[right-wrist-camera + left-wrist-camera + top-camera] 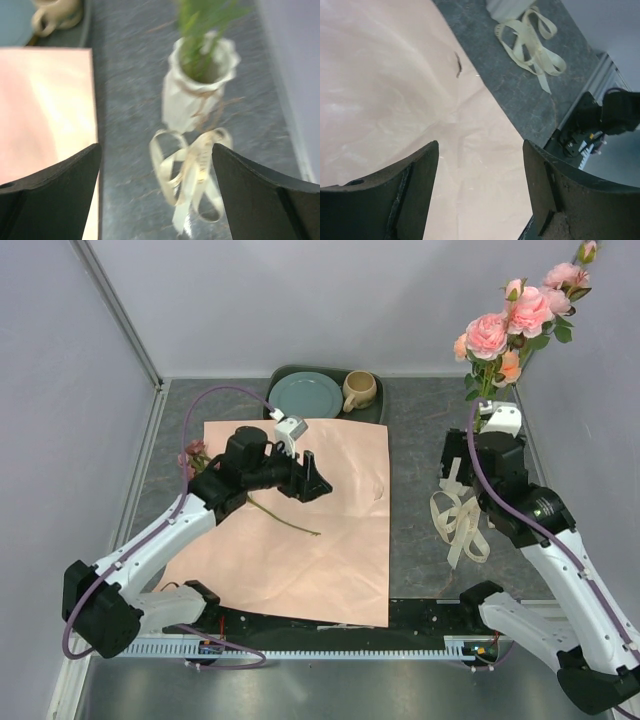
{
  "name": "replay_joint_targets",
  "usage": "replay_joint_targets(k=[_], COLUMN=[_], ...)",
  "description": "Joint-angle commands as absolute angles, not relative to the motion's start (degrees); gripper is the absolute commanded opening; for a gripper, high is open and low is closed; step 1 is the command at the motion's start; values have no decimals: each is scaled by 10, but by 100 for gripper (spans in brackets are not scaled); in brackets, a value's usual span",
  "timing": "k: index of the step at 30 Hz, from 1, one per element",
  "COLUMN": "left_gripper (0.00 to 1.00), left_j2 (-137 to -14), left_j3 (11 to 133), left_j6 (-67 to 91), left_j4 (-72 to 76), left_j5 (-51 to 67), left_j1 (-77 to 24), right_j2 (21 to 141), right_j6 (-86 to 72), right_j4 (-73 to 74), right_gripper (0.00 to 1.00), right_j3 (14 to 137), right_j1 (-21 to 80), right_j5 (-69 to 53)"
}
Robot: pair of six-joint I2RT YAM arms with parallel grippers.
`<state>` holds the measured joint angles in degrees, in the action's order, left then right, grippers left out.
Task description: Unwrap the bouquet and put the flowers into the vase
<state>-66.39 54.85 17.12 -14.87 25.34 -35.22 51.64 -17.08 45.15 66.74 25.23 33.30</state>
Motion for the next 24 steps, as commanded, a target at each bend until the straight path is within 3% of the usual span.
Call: replay_joint_targets(k=[1,3,6,12,19,24], left_gripper=[74,74,74,72,64,60], left_j2=[-666,-666,-665,-657,-663,-728], left_j3=[570,564,557,525,483,474], left_j6=[210,230,264,360,516,556], left_j4=[-158,-161,-174,-185,-234,-238], left_j5=[210,176,115,8,-93,-4], left_j1=[-312,-285,-246,-178,-136,-84], right_j2=[506,509,512,582,679,691], right_j6=[-187,-200,-237,-315,-334,-315], right_j4=[434,402,341,257,241,239], right_gripper=[98,98,98,98,98,98], right_j3=[614,575,515,454,475,494], right_j1=[253,265,333,501,577,578], right_j5=[119,27,-11,71,170,195])
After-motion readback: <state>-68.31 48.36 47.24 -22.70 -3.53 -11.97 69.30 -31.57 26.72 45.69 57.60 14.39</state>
